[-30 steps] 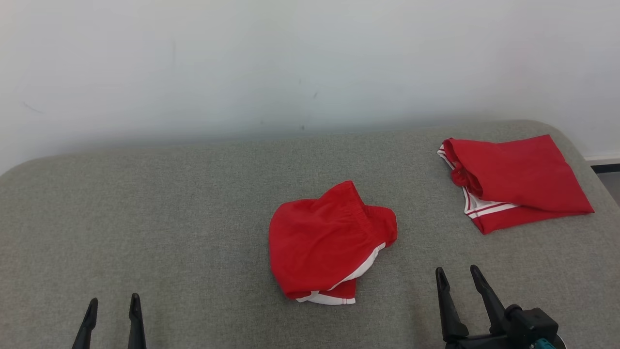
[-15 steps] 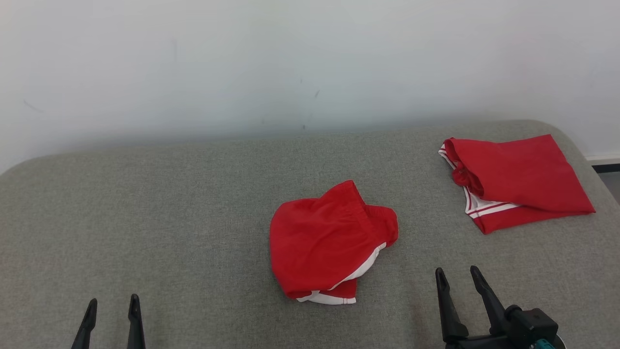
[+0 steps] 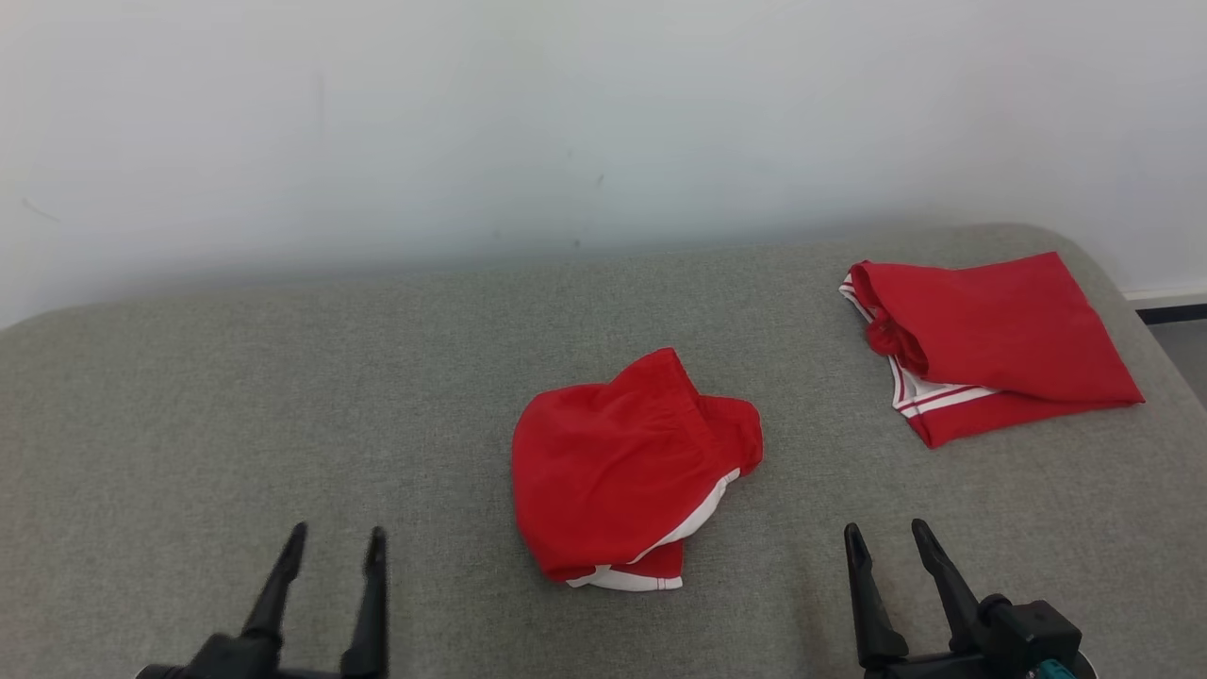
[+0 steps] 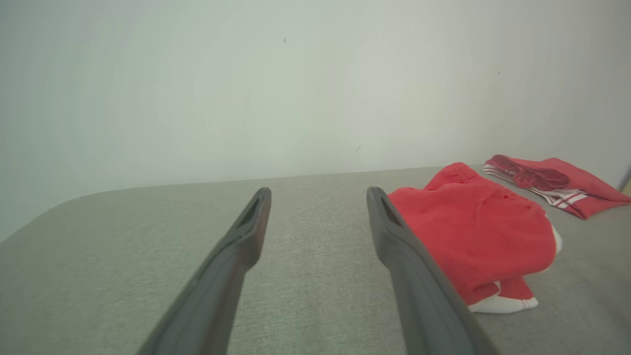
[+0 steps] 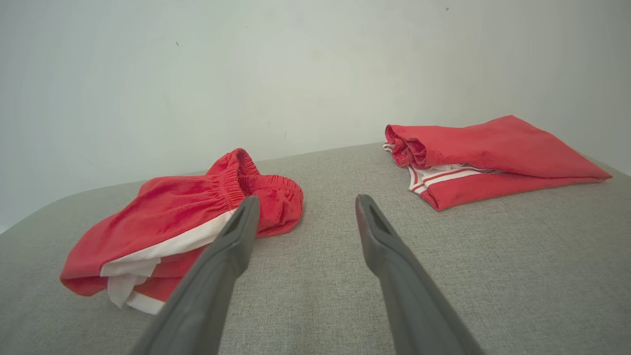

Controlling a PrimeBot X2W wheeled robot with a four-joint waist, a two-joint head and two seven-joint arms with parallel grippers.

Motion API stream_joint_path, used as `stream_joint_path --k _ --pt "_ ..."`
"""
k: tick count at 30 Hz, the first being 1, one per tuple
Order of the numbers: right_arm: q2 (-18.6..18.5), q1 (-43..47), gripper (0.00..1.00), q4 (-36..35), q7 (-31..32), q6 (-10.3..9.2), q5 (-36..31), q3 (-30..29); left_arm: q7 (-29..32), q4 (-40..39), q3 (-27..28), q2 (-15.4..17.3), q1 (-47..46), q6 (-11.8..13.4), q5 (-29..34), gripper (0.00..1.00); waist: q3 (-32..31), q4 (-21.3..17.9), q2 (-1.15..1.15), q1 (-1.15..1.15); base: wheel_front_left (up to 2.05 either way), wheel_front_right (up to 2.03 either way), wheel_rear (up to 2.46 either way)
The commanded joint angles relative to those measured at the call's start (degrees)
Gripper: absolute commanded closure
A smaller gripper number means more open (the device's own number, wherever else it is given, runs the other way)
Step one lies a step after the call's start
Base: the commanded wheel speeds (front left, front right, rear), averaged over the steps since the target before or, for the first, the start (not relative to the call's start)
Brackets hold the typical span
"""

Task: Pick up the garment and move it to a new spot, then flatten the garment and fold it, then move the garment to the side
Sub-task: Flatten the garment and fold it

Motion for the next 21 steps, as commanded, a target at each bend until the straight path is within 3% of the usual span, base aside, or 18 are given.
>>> stream_joint_path --k 1,11,21 --pt "0.06 -0.32 0.00 0.17 -0.07 -0.12 0.17 0.33 -0.17 0.76 -3.08 0.42 -2.51 0.06 0.01 0.00 0.19 -0.44 0.00 0.00 0.00 0.00 0.00" --pt "0.05 -1.83 0.00 1.05 -0.06 -0.12 1.42 2.20 -0.17 12.33 -24.79 1.10 -17.69 0.08 -0.66 0.00 2.05 -7.12 0.00 0.00 0.00 0.00 0.00" --pt "0.06 -1.99 0.00 1.03 -0.07 -0.12 2.36 2.39 -0.17 27.55 -34.62 1.73 -28.02 0.10 -0.45 0.00 4.68 -13.86 0.00 0.00 0.00 0.00 0.00"
